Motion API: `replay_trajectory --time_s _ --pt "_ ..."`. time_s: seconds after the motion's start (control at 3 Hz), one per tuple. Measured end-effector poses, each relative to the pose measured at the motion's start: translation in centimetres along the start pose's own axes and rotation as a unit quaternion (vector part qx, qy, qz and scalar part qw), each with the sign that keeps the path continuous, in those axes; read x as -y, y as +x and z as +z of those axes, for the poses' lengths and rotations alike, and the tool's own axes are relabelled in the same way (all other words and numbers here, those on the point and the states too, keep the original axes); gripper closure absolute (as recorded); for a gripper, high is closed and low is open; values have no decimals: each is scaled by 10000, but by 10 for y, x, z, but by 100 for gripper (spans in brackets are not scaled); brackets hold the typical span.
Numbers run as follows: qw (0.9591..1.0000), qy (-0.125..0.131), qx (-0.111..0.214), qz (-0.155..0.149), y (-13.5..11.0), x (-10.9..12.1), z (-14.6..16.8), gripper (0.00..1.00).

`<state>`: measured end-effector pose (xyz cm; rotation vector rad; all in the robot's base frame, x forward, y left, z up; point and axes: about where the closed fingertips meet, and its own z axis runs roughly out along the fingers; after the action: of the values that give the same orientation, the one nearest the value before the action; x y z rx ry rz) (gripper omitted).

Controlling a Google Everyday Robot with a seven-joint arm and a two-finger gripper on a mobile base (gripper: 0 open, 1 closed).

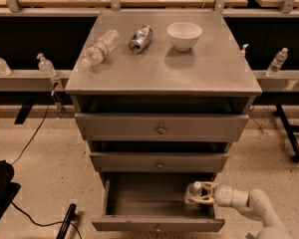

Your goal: Place blue plastic bottle into bottom drawer

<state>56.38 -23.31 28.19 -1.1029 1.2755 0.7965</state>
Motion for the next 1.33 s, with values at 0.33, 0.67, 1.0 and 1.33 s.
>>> replay_trajectory --time_s 0.33,0.67,1.0,1.33 --pt "9999 25 -87 117 14 -5 6 100" --pt "9994 -42 -247 227 28 -11 15 79" --pt "9989 -70 -355 294 36 -14 18 56" --pt "9989 -91 -337 304 37 -15 21 25"
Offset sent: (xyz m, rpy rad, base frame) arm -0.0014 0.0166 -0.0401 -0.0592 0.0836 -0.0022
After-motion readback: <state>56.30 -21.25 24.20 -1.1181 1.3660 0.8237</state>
